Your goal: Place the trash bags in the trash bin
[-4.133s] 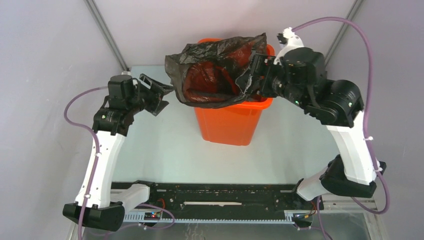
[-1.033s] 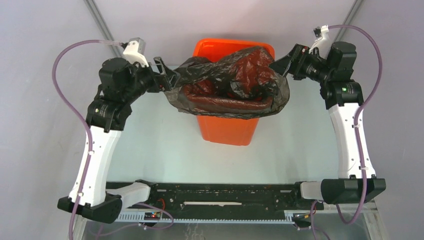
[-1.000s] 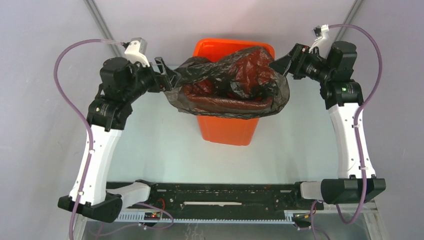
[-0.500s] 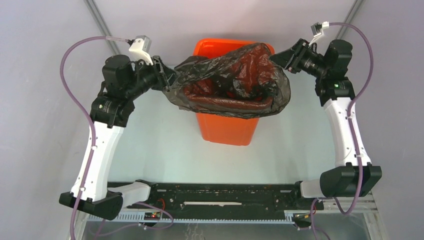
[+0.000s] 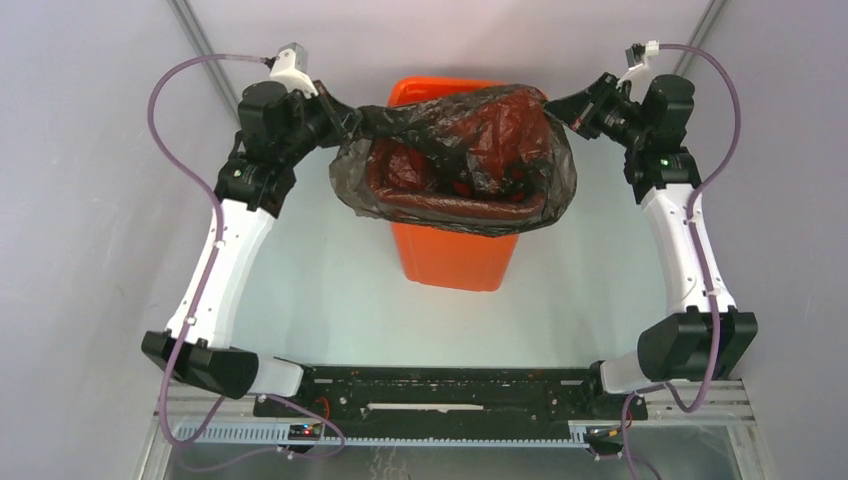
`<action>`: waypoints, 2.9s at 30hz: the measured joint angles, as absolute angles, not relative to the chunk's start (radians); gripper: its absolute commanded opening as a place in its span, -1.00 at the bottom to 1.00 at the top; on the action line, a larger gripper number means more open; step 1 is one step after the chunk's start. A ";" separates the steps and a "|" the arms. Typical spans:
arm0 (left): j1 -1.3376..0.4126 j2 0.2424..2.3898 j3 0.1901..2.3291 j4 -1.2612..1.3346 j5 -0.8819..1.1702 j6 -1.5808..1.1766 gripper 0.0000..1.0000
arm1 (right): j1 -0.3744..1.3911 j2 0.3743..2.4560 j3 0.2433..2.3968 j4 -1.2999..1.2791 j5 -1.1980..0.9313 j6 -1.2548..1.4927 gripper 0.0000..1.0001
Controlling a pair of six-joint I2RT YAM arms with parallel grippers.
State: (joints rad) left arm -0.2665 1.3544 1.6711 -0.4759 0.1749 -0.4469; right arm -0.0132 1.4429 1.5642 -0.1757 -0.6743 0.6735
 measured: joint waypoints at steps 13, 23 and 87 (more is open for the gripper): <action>-0.242 1.577 1.778 -0.270 0.041 -0.629 -0.99 | -0.026 1.597 1.662 -0.181 -0.617 0.693 -1.00; -0.198 1.818 1.921 -0.221 0.125 -0.809 -1.00 | -0.038 1.716 1.756 -0.152 -0.609 0.725 -1.00; 0.041 1.255 1.208 -0.385 0.528 -1.034 0.69 | -0.152 1.428 1.756 -1.039 -0.519 0.467 0.82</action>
State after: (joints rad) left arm 0.0414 1.2549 1.2076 -0.3855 0.5278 -1.0340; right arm -0.1520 1.4284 1.7557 -1.0393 -0.5194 0.4667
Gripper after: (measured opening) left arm 0.835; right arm 0.900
